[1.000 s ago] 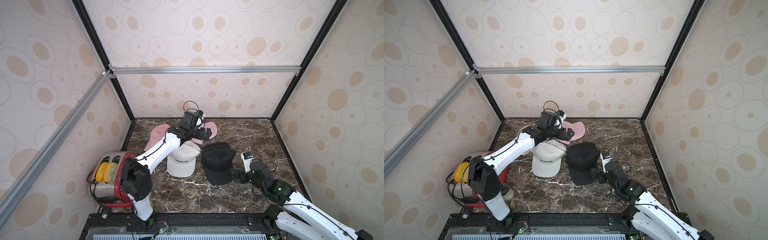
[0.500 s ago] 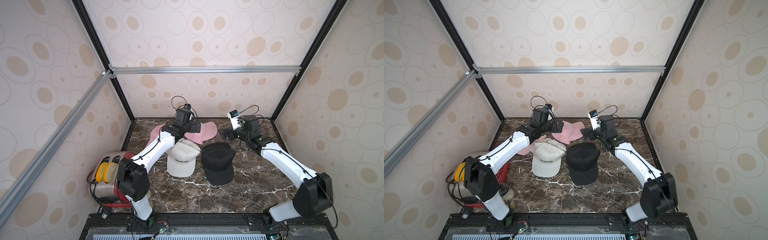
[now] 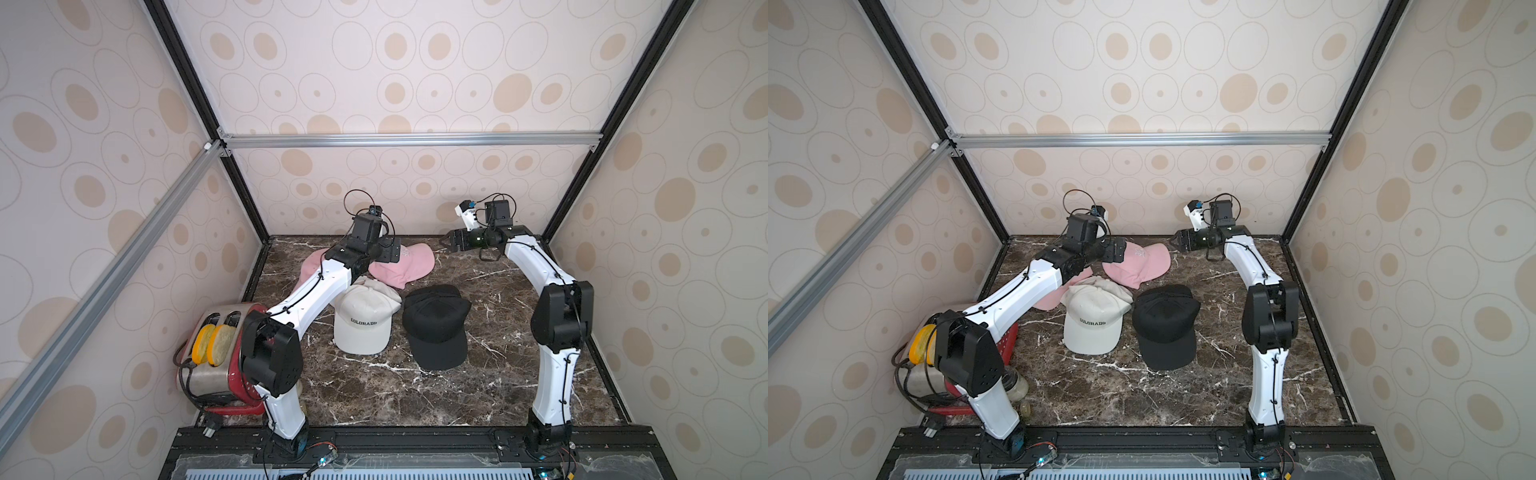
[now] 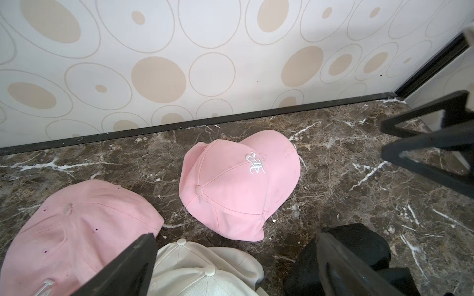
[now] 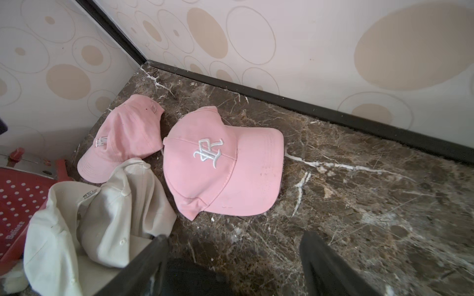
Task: Stack the baseball caps by color
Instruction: Pick up the baseball cap from the center of the board.
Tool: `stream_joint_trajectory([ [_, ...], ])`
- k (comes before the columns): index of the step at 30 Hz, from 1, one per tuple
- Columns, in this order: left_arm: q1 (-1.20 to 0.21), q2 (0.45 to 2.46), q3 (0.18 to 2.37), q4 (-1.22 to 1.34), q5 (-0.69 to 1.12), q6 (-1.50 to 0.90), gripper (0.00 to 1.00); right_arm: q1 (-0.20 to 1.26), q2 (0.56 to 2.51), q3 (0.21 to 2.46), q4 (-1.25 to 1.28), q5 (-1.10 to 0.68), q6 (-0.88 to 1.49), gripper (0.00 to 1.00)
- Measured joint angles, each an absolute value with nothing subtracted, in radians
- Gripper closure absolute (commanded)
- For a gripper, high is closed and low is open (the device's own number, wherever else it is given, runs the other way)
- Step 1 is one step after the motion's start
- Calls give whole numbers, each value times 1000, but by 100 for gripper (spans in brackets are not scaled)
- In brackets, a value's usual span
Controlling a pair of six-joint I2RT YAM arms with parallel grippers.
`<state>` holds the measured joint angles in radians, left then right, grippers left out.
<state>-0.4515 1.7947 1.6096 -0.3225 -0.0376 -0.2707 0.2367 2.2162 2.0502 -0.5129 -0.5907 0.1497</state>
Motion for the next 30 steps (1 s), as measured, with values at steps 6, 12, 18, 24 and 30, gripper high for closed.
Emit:
stream_joint_trajectory([
  [6, -432, 1826, 1610, -338, 21, -248, 1, 211, 2504, 2396, -692, -630, 159, 27],
  [12, -431, 1826, 1610, -339, 22, -233, 1, 212, 2628, 2443, -687, -708, 234, 30],
  [18, -430, 1826, 1604, -339, 16, -227, 1, 215, 2752, 2492, -610, -819, 334, 31],
  [24, -430, 1843, 1596, -339, 8, -226, 1, 239, 2794, 2515, -503, -897, 410, 33],
  [30, -430, 1874, 1596, -344, 9, -223, 1, 287, 2820, 2516, -383, -968, 504, 52],
])
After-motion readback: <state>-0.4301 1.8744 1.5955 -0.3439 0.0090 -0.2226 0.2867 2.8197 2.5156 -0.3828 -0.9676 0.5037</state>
